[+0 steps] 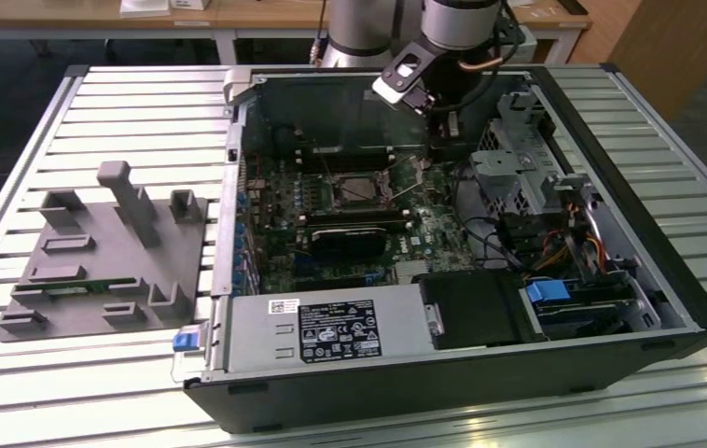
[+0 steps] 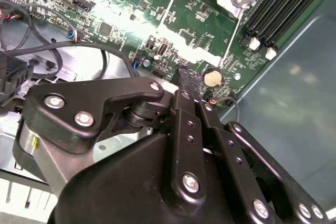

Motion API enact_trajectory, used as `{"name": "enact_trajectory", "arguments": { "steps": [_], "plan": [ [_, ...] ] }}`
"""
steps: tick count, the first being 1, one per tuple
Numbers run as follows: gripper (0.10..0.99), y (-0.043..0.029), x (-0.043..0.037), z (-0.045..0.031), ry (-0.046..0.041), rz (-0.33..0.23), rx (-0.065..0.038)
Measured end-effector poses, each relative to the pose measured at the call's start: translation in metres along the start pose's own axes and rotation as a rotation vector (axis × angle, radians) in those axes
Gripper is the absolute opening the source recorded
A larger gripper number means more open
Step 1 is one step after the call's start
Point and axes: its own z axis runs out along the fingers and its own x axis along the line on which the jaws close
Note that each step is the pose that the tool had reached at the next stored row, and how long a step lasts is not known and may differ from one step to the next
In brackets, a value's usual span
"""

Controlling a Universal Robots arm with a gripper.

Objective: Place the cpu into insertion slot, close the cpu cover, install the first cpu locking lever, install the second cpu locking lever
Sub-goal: 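Close the cpu cover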

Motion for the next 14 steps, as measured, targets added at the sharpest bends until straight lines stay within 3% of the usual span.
{"name": "enact_trajectory", "arguments": {
  "steps": [14],
  "plan": [
    [0.106, 0.0085, 0.0002, 0.0126, -0.0007, 0.0, 0.023]
  ]
}}
